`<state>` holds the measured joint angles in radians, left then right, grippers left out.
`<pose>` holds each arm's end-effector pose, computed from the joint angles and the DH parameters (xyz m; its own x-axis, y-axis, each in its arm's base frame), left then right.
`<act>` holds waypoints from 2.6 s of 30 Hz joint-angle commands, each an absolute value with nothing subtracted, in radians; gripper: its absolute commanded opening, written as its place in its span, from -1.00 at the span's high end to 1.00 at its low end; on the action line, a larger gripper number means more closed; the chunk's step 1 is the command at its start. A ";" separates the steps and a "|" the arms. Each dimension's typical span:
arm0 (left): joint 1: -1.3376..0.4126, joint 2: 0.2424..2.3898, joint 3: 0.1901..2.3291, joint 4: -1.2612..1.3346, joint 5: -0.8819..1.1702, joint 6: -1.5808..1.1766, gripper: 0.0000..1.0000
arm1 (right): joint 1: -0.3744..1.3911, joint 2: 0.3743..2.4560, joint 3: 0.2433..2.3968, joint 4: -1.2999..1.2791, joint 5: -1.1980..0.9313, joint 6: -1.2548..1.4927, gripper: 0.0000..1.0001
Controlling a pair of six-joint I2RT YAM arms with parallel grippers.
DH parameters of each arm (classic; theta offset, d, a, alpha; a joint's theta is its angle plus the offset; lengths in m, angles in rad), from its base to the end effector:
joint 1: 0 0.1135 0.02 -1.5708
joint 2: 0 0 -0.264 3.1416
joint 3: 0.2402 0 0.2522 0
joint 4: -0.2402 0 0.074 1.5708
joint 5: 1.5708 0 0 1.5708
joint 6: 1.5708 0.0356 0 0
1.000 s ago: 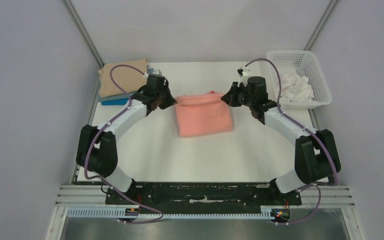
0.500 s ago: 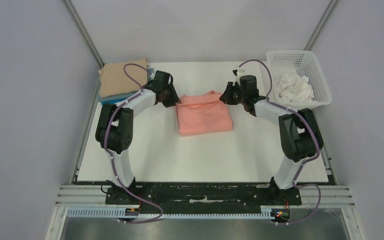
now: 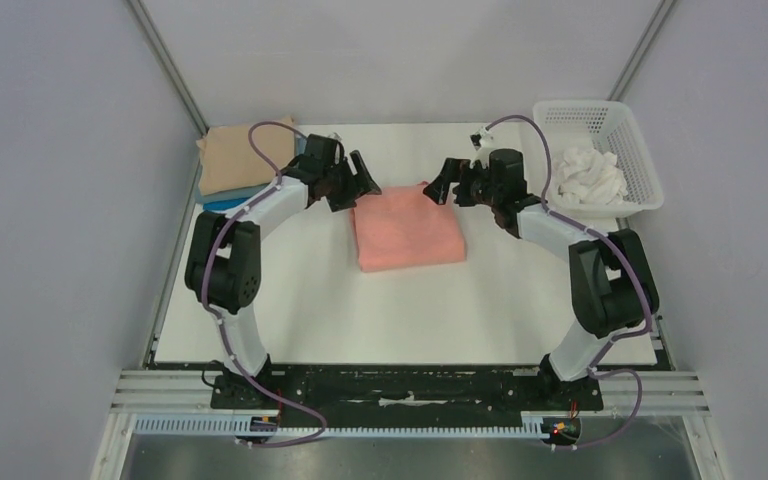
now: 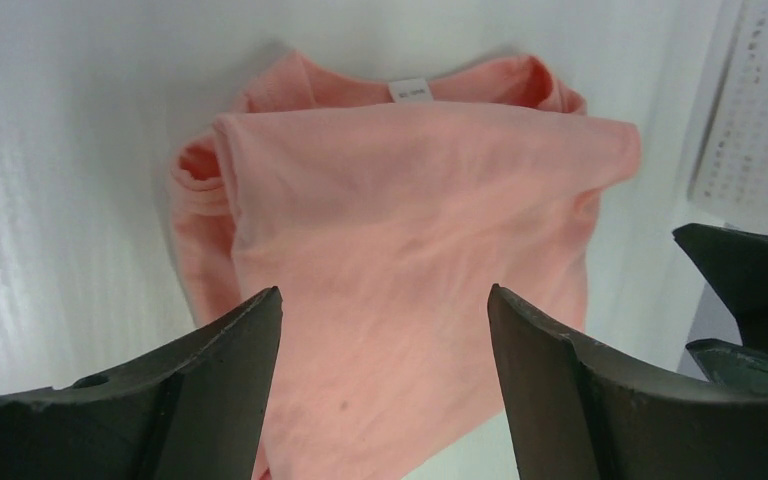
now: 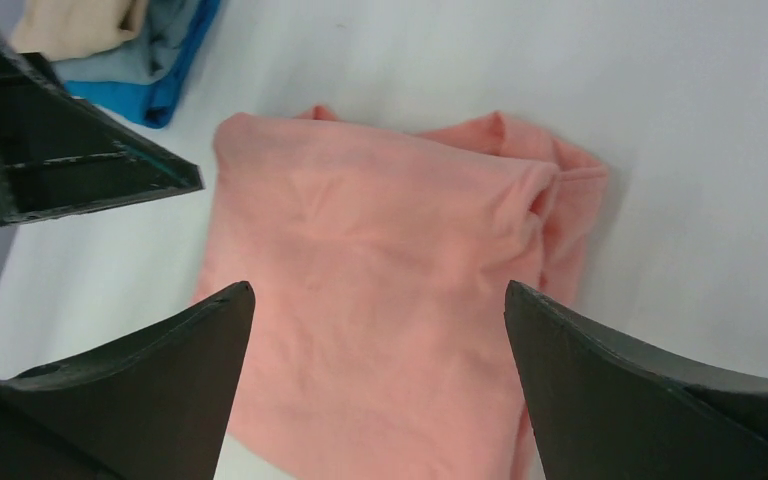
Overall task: Fold and stack the t-shirts
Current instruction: Fold the long partially folded tshirt into a neat square, then put the neatly folded tshirt into the corner of the board with the left arm
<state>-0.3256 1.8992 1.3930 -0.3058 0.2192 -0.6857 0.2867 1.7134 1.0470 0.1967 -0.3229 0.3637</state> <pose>0.3986 -0.1427 0.2182 -0.8196 -0.3756 -0.4326 -0.0840 0.8257 -0.5578 0.3644 0.1192 0.2218 -0.5977 0.1755 -0.7823 -0.3498 0.8209 0.4514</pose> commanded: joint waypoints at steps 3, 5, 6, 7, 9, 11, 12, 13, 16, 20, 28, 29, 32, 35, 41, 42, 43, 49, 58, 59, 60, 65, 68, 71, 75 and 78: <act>-0.337 1.935 1.440 -0.219 0.312 -0.703 -0.63 | 0.290 1.764 1.075 0.407 -0.549 0.476 -0.96; -0.337 2.003 1.500 -0.262 0.293 -0.699 -0.63 | 0.290 1.834 1.114 0.432 -0.558 0.513 -0.96; -0.337 2.038 1.530 -0.281 0.281 -0.694 -0.63 | 0.291 1.864 1.129 0.440 -0.558 0.524 -0.96; -0.337 2.064 1.551 -0.301 0.269 -0.693 -0.63 | 0.291 1.897 1.144 0.452 -0.556 0.535 -0.96; -0.336 2.112 1.583 -0.325 0.240 -0.691 -0.64 | 0.291 1.958 1.171 0.478 -0.538 0.548 -0.96; -0.334 2.152 1.606 -0.344 0.223 -0.691 -0.64 | 0.291 2.021 1.213 0.475 -0.508 0.547 -0.96; -0.334 2.172 1.617 -0.356 0.220 -0.691 -0.64 | 0.291 2.056 1.239 0.459 -0.494 0.549 -0.96; -0.332 2.188 1.627 -0.368 0.213 -0.692 -0.64 | 0.291 2.085 1.264 0.440 -0.481 0.545 -0.96; -0.329 2.217 1.635 -0.392 0.182 -0.690 -0.64 | 0.291 2.158 1.320 0.369 -0.440 0.533 -0.96; -0.324 2.218 1.634 -0.400 0.181 -0.682 -0.64 | 0.291 2.160 1.321 0.298 -0.390 0.498 -0.96; -0.327 2.005 1.583 -0.434 0.110 -0.657 -0.72 | 0.291 1.896 1.245 0.206 -0.266 0.377 -0.96; -0.326 1.960 1.557 -0.433 0.091 -0.655 -0.72 | 0.291 1.846 1.215 0.203 -0.228 0.369 -0.96; -0.327 1.850 1.443 -0.423 0.012 -0.666 -0.72 | 0.291 1.700 1.086 0.218 -0.098 0.367 -0.96; -0.326 1.803 1.346 -0.407 0.012 -0.671 -0.73 | 0.289 1.549 0.927 0.252 0.043 0.394 -0.96; -0.326 1.848 1.236 -0.324 0.160 -0.722 -0.73 | 0.280 1.289 0.692 0.280 0.232 0.443 -0.96; -0.327 1.861 1.223 -0.294 0.183 -0.734 -0.73 | 0.281 1.249 0.663 0.280 0.247 0.436 -0.96; -0.330 1.873 1.216 -0.283 0.195 -0.742 -0.73 | 0.279 1.219 0.642 0.281 0.254 0.422 -0.96; -0.356 1.933 1.168 -0.213 0.221 -0.800 -0.54 | 0.279 1.089 0.555 0.258 0.235 0.363 -0.96; -0.459 1.996 1.186 -0.271 0.073 -0.827 0.38 | 0.278 1.051 0.540 0.222 0.258 0.336 -0.96; -0.466 2.007 1.209 -0.299 0.039 -0.825 0.50 | 0.279 1.052 0.540 0.220 0.260 0.334 -0.96; -0.471 2.019 1.232 -0.332 0.010 -0.816 0.69 | 0.279 1.054 0.540 0.216 0.262 0.329 -0.96; -0.476 2.062 1.372 -0.468 -0.136 -0.741 0.95 | 0.279 1.060 0.540 0.208 0.286 0.304 -0.96; -0.476 2.060 1.463 -0.524 -0.288 -0.608 0.96 | 0.279 1.058 0.538 0.210 0.300 0.288 -0.96; -0.473 2.080 1.587 -0.580 -0.406 -0.444 0.96 | 0.279 1.058 0.537 0.209 0.313 0.276 -0.96; -0.468 2.120 1.717 -0.584 -0.583 -0.215 0.96 | 0.279 1.053 0.537 0.198 0.336 0.275 -0.96; -0.455 2.146 1.779 -0.562 -0.659 -0.062 0.95 | 0.279 1.051 0.542 0.181 0.360 0.266 -0.96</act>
<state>-0.4725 2.1212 1.6855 -0.5629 -0.4374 -0.3599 0.2794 1.0679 0.5419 0.1902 0.3058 0.2924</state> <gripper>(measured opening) 0.051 0.979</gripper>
